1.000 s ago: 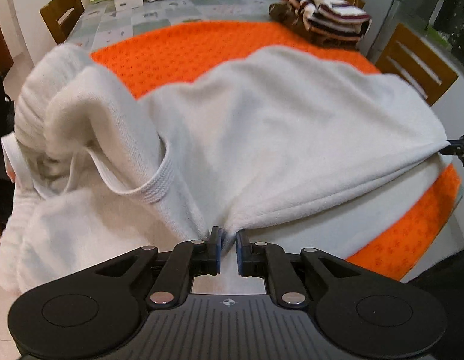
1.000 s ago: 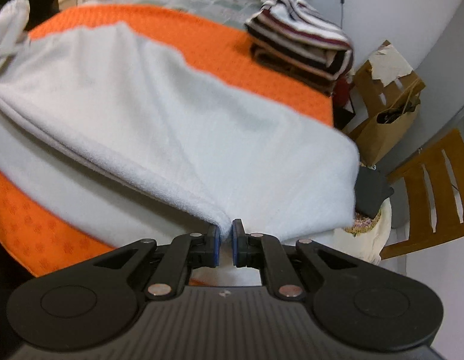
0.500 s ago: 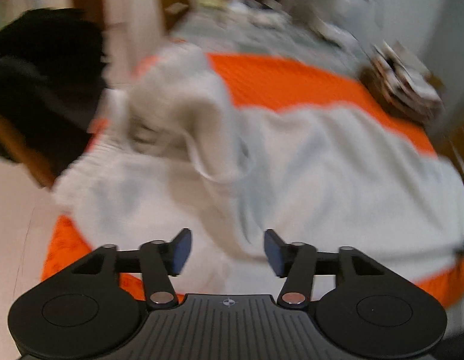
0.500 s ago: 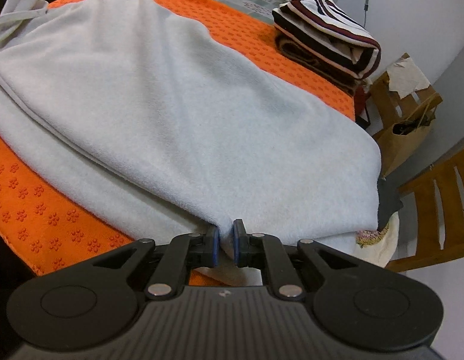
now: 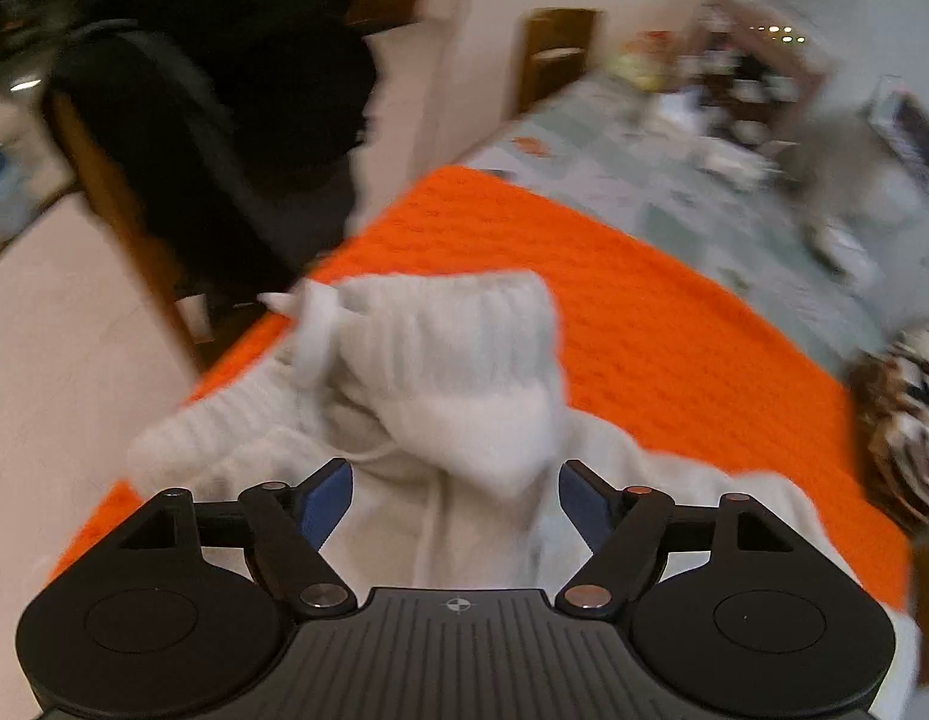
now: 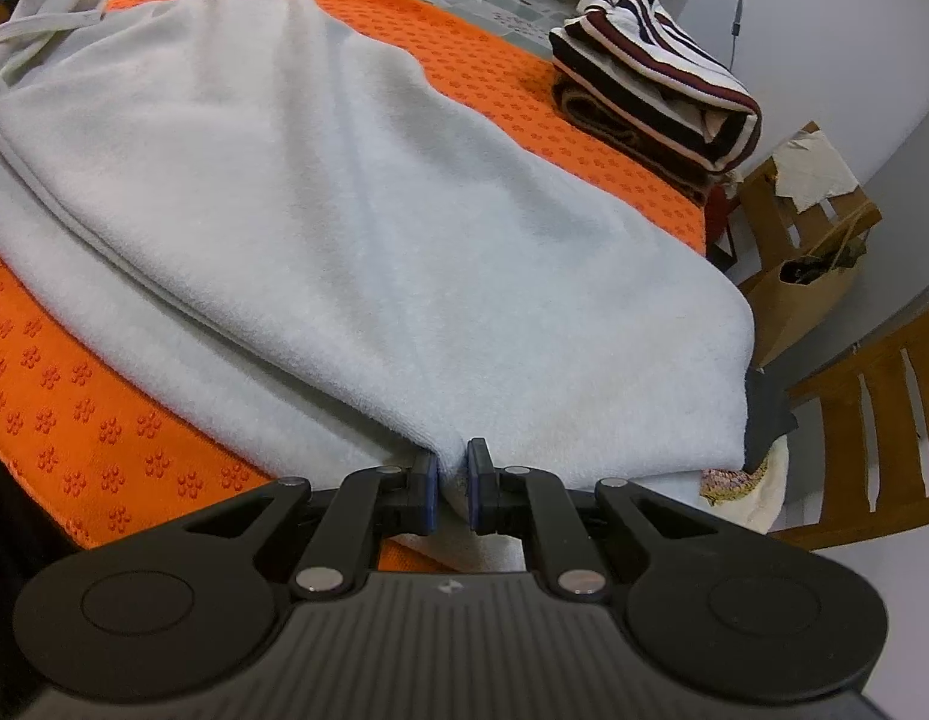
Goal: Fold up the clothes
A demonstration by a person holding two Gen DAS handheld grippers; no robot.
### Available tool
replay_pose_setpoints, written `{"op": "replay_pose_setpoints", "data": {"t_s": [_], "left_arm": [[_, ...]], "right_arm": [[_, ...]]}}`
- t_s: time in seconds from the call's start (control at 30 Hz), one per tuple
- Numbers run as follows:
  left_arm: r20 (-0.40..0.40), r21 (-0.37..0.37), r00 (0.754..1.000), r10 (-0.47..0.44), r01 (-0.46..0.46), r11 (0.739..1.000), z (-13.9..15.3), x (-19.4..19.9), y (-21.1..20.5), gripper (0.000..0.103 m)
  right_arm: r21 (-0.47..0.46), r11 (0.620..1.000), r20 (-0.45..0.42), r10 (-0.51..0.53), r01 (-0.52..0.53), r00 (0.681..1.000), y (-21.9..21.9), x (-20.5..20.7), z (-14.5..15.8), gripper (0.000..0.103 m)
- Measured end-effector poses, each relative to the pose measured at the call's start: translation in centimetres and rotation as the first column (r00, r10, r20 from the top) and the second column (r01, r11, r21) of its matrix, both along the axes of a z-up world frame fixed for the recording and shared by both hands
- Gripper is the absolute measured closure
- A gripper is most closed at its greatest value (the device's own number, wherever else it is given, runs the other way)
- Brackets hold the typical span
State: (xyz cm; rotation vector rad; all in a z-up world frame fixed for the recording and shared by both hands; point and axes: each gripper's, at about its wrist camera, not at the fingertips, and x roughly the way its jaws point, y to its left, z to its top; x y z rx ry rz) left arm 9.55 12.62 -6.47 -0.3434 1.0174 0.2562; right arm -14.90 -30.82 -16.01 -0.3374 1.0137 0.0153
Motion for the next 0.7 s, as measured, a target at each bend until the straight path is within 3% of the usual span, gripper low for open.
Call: {"op": "replay_pose_setpoints", "data": {"t_s": [0.1,0.2,0.3,0.43,0.57,0.7], "left_arm": [[-0.038,0.038,0.998,0.055,-0.054,0.998,1.1,1.2,-0.7,0.023],[-0.049,0.089,0.999,0.018,-0.014,0.996,1.8,2.6,-2.1,0.010],[-0.108,0.182,0.994,0.030,-0.009,0.983,1.5,4.4,-3.3,0.004],[-0.160,0.191,0.978,0.136,-0.105,0.976,0.7,6.5,-3.4,0.003],[-0.233,0.218,0.945,0.229,-0.179,0.959,-1.0,8.3,-3.1,0.003],[-0.245,0.202,0.937,0.248,-0.201,0.959,-2.0,7.5,-1.8,0.016]], "right_arm": [[-0.001,1.000,0.004,-0.020,0.020,1.000,0.0,0.1,-0.1,0.091],[0.003,0.999,0.010,-0.040,0.040,0.999,0.0,0.1,-0.1,0.091],[0.010,0.998,0.017,-0.056,0.055,0.998,0.0,0.1,-0.3,0.091],[0.021,0.997,0.031,-0.070,0.069,0.997,-0.1,-0.1,-0.4,0.091],[0.027,0.997,0.041,-0.076,0.075,0.996,-0.1,-0.3,-0.5,0.091],[0.040,0.996,0.046,-0.082,0.080,0.996,-0.3,-0.4,-0.6,0.091]]}}
